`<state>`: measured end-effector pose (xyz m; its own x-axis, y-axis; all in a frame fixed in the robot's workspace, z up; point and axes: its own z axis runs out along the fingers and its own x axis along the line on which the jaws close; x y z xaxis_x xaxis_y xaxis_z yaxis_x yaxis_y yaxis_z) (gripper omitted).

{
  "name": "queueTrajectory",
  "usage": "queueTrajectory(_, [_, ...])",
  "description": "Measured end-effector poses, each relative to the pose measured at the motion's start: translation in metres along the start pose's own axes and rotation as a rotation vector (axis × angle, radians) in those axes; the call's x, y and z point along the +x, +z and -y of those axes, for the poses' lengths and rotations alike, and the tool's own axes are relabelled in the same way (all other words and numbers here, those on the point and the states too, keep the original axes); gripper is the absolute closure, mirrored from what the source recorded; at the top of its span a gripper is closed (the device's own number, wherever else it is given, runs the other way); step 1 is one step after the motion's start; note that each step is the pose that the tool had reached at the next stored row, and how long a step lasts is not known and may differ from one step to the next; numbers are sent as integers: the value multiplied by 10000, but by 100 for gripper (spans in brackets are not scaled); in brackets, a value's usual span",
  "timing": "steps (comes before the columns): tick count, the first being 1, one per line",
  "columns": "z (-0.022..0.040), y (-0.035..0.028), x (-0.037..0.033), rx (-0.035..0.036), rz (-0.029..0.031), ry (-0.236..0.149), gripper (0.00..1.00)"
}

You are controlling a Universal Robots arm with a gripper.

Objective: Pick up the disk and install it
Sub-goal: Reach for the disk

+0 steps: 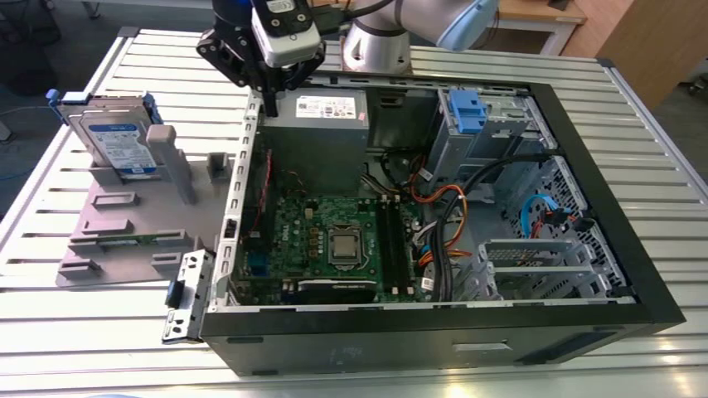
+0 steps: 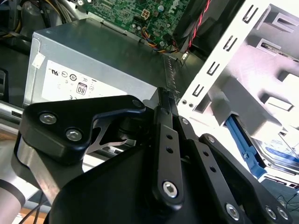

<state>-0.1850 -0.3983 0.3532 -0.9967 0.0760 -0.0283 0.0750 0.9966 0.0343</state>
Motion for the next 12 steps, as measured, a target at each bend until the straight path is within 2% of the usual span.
queueTrajectory(12, [4, 6, 52, 0, 0, -1, 89])
